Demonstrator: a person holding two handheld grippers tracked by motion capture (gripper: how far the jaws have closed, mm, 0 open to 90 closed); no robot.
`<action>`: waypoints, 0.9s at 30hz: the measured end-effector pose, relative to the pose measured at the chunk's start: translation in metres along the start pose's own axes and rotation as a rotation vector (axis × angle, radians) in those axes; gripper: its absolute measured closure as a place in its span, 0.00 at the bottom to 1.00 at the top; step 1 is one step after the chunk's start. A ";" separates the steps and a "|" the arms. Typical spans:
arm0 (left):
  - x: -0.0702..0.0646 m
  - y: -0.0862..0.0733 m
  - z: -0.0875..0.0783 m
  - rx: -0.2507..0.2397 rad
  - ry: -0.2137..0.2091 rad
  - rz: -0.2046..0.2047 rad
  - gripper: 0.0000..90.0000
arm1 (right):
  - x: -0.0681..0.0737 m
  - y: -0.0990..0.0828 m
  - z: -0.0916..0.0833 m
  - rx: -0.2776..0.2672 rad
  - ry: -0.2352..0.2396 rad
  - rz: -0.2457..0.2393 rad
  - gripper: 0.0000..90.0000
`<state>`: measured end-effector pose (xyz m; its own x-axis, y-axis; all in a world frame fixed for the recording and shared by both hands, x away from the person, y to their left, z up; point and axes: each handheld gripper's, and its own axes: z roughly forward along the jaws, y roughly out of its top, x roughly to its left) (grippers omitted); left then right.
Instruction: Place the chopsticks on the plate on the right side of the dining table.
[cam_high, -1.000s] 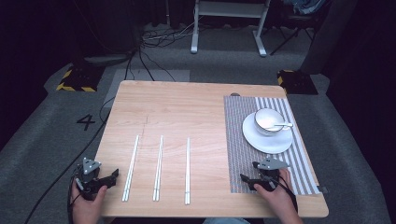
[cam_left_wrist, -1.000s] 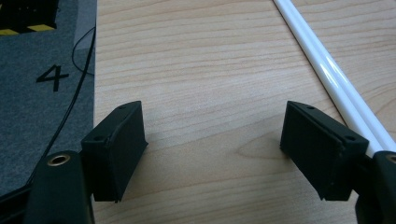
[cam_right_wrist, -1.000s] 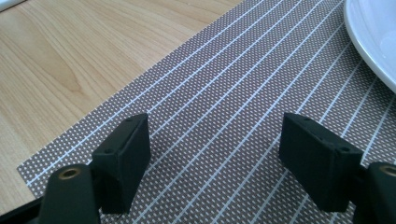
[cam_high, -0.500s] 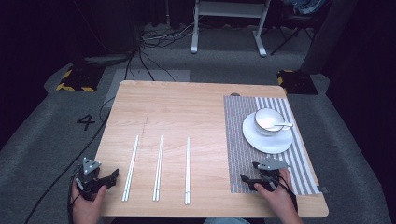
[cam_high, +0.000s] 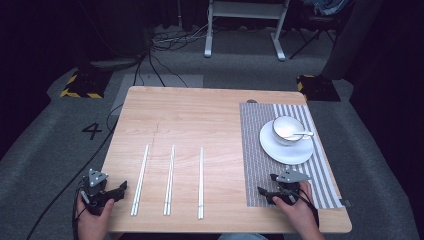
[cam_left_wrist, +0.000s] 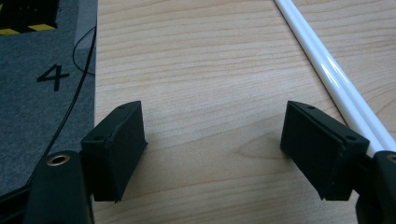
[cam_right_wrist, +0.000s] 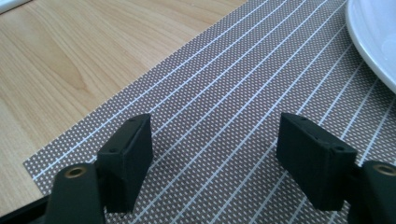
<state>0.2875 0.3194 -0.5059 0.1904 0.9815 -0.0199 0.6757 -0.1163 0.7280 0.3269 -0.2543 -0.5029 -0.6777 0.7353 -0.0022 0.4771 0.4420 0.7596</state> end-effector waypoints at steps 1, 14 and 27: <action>0.000 0.000 0.000 0.000 0.000 0.000 0.24 | 0.000 0.000 -0.001 -0.017 0.000 0.002 0.32; 0.000 0.000 0.000 0.003 -0.001 -0.001 0.24 | 0.008 0.018 -0.012 -0.062 0.016 -0.018 0.33; 0.000 0.000 0.000 -0.001 -0.004 -0.004 0.24 | 0.019 0.046 -0.010 -0.102 0.059 -0.037 0.33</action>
<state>0.2872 0.3192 -0.5060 0.1911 0.9812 -0.0254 0.6756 -0.1127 0.7286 0.3304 -0.2254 -0.4615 -0.7268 0.6868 0.0042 0.3934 0.4113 0.8222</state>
